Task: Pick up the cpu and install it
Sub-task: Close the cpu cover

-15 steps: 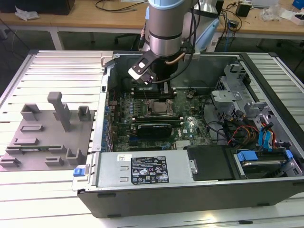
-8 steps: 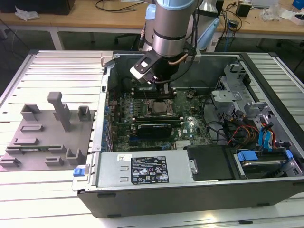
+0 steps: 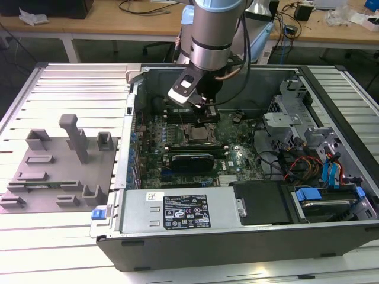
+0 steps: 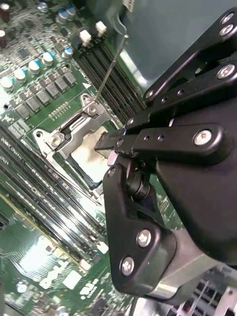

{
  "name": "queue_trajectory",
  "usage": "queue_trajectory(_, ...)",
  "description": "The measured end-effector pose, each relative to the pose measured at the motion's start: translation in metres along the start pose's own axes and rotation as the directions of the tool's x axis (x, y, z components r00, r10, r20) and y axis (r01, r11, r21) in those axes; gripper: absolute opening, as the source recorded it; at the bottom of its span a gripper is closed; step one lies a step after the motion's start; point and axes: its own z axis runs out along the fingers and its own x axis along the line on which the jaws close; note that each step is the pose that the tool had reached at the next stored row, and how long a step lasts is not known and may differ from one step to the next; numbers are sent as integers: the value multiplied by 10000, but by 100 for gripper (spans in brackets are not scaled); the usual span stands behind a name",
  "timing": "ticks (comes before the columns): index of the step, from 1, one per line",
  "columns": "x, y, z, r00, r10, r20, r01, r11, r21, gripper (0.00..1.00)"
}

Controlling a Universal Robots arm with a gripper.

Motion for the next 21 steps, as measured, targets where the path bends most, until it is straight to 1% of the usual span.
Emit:
queue_trajectory(1,0,0,0,9996,-288,8,288,9996,2,11)
queue_trajectory(2,0,0,0,9981,-610,17,610,9981,3,11)
queue_trajectory(4,0,0,0,9950,-1000,27,1000,9950,6,11)
queue_trajectory(5,0,0,0,9919,-1271,34,1271,9919,9,11)
queue_trajectory(6,0,0,1,9869,-1611,43,1611,9869,11,11)
queue_trajectory(8,0,0,1,9805,-1964,53,1964,9805,15,11)
queue_trajectory(10,0,0,2,9725,-2327,62,2327,9726,19,11)
queue_trajectory(11,0,0,2,9654,-2606,69,2606,9654,23,11)
queue_trajectory(12,0,0,3,9543,-2988,79,2988,9543,27,11)
queue_trajectory(13,0,0,4,9450,-3268,86,3268,9451,31,11)
queue_trajectory(15,0,0,4,9319,-3625,96,3625,9320,36,11)
queue_trajectory(16,0,0,5,9172,-3983,105,3982,9173,42,11)
queue_trajectory(17,0,0,5,9088,-4172,109,4172,9088,45,11)
queue_trajectory(18,0,0,5,9013,-4330,113,4330,9014,48,11)
queue_trajectory(19,0,0,6,8854,-4647,121,4646,8855,54,11)
queue_trajectory(20,0,0,6,8724,-4886,127,4886,8725,58,11)
queue_trajectory(21,0,0,7,8560,-5168,133,5168,8561,64,11)
